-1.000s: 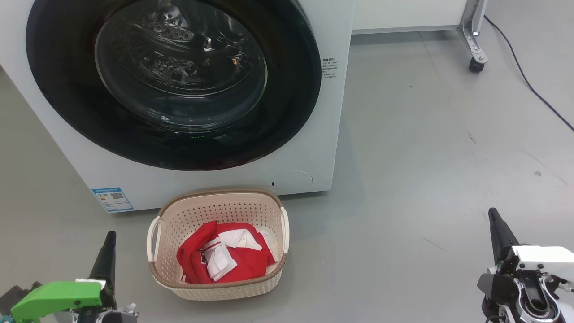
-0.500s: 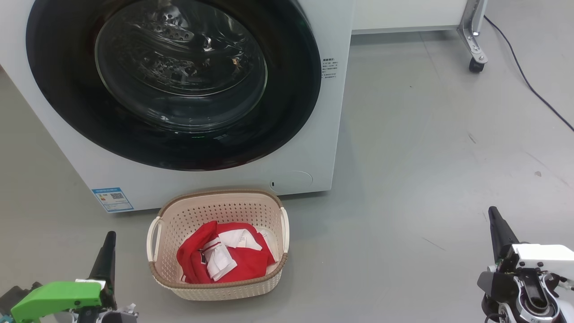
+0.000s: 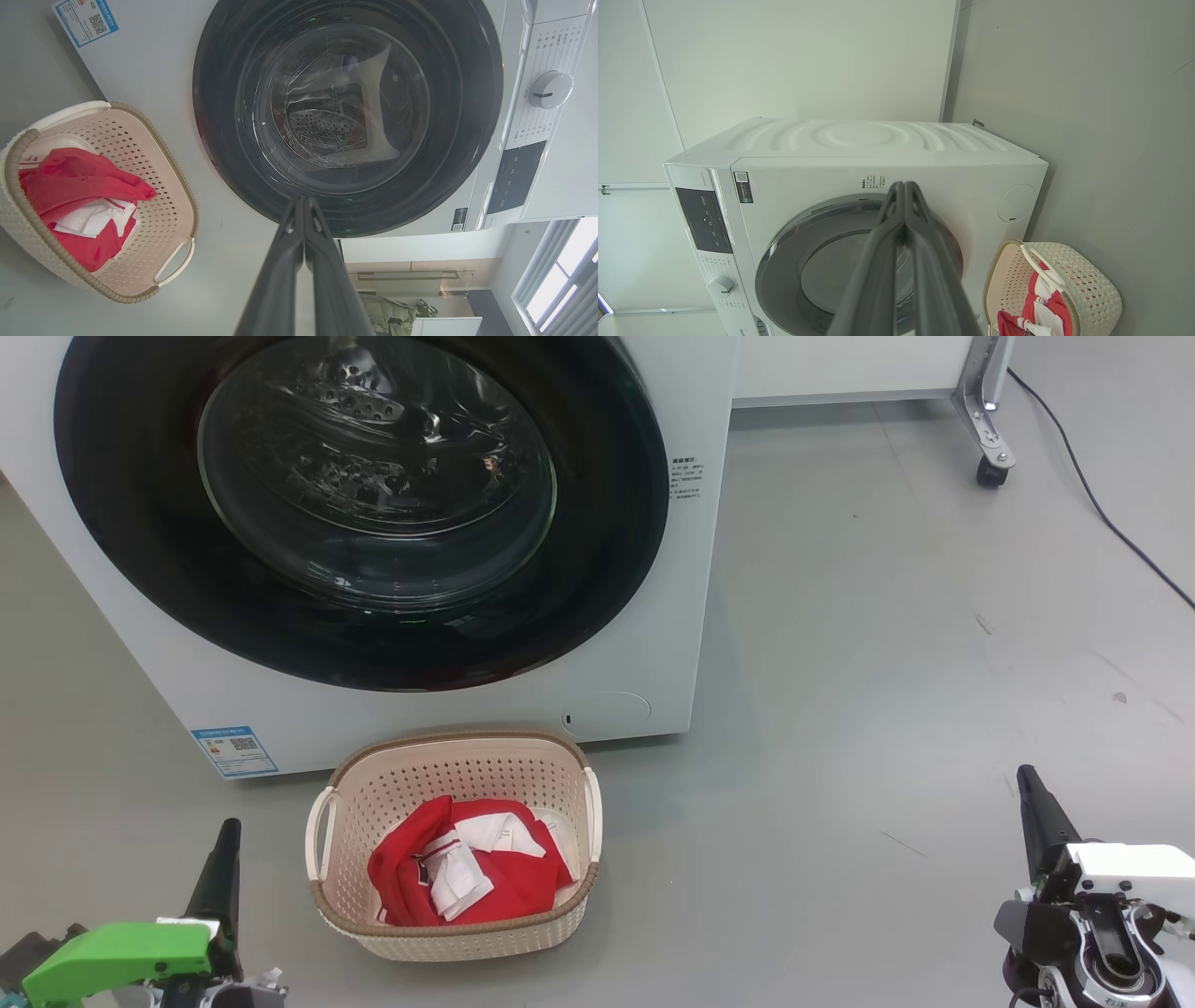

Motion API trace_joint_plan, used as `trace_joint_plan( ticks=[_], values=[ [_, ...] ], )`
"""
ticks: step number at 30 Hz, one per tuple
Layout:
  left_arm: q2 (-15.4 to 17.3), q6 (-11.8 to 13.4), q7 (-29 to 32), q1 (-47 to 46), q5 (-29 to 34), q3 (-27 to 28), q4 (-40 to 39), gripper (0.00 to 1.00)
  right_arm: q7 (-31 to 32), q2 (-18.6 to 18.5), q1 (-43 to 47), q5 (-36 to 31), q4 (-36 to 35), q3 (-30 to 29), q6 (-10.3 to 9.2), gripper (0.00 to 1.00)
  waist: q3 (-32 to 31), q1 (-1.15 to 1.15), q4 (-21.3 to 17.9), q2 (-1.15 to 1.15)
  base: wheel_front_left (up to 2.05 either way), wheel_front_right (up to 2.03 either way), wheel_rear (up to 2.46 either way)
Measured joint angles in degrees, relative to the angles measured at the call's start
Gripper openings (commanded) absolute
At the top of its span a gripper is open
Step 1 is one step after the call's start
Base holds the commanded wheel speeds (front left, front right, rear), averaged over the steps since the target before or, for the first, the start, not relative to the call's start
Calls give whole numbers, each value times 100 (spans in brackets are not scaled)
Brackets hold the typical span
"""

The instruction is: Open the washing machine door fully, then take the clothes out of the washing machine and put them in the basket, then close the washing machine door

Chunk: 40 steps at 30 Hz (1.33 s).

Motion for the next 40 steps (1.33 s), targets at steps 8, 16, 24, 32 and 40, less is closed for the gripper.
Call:
trace_joint_plan(
  ticks=[8,16,24,32,40],
  values=[
    [0,0,25,-2,0,3,18,0,1,0,-1,0,12,-4,0,0,-1,0,0,0,0,0,0],
    [0,0,25,-4,0,7,26,0,1,1,-3,0,24,-8,10,0,-1,0,0,0,0,0,0],
    [0,0,26,-8,0,10,36,0,2,1,-4,0,30,-12,15,0,-1,0,0,0,0,0,0],
    [-1,-1,29,-25,0,13,42,0,32,3,-5,0,37,-16,15,0,-2,0,0,0,0,0,0],
    [-1,-1,42,-31,0,18,44,0,33,7,-5,0,48,-23,15,0,-2,0,0,0,0,0,0]
  ],
)
